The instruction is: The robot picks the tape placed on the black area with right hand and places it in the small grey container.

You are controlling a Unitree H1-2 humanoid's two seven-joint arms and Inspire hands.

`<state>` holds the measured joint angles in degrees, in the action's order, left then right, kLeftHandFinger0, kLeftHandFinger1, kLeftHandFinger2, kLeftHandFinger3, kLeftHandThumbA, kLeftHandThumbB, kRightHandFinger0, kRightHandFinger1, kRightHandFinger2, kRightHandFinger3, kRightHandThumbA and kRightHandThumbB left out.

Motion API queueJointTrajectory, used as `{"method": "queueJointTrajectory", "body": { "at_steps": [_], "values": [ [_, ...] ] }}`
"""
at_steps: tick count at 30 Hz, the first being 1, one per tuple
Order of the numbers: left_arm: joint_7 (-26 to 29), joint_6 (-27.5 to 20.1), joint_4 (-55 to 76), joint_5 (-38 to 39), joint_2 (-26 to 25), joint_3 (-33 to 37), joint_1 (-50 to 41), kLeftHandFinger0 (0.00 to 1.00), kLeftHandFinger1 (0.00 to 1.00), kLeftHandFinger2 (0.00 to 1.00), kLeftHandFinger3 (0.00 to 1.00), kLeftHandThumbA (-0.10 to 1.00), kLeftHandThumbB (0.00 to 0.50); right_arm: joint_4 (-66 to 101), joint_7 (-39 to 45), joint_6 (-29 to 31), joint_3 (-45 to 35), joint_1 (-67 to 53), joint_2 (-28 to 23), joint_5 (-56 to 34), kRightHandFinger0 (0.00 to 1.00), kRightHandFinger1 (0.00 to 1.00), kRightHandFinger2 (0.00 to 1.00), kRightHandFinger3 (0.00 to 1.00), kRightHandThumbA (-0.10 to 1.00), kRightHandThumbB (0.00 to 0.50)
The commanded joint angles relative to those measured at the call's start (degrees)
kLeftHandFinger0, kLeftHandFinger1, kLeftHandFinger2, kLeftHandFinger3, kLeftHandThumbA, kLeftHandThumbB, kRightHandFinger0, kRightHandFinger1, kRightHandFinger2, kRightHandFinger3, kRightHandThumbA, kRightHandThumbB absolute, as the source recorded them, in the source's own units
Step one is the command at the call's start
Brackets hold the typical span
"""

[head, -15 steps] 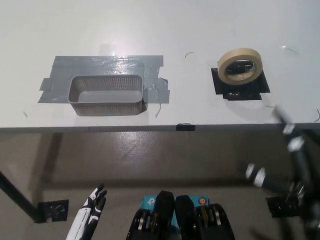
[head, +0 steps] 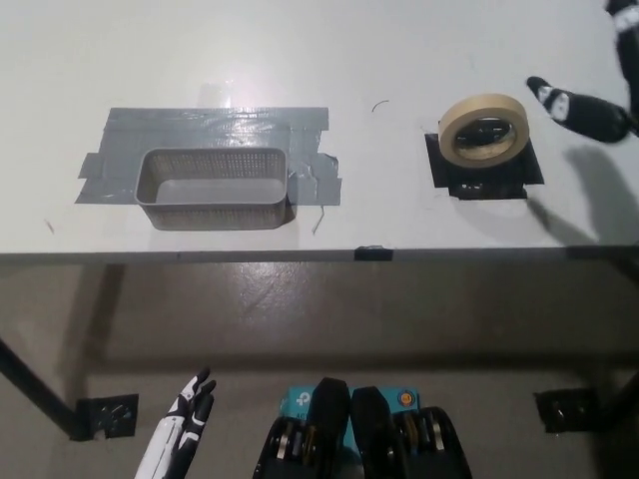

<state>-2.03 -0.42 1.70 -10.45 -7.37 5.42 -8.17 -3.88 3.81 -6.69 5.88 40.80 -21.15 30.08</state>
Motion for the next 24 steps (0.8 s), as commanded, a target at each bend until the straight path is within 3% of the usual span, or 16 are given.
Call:
{"method": "queueJointTrajectory", "body": {
  "at_steps": [1, 7, 13, 24],
  "values": [
    [0.5, -2.5, 1.4, -0.6, -0.1, 0.0, 0.2, 1.0, 1.0, 1.0, 1.0, 1.0, 0.069, -6.5, 1.7, -2.3, 4.1, 6.1, -2.3, 6.6, 1.0, 1.0, 1.0, 1.0, 0.85, 0.413],
    [0.4, -2.0, 1.5, -0.5, 0.0, -0.1, 0.5, 1.0, 1.0, 1.0, 1.0, 1.0, 0.058, -18.3, 1.5, -2.1, 9.7, 11.8, -2.1, 8.2, 1.0, 1.0, 1.0, 1.0, 0.79, 0.448],
    [0.5, -1.8, 1.4, -0.7, -0.1, -0.2, 0.6, 1.0, 1.0, 1.0, 1.0, 1.0, 0.066, -25.1, 4.4, -1.5, 13.2, 16.2, -1.6, 7.7, 1.0, 1.0, 1.0, 1.0, 0.8, 0.467],
    [0.2, -1.6, 1.4, -0.2, 0.0, -0.3, 0.9, 1.0, 1.0, 1.0, 1.0, 1.0, 0.081, -37.9, 4.4, 0.6, 16.4, 23.7, -0.4, 6.8, 1.0, 1.0, 1.0, 1.0, 0.74, 0.456]
  ]
}}
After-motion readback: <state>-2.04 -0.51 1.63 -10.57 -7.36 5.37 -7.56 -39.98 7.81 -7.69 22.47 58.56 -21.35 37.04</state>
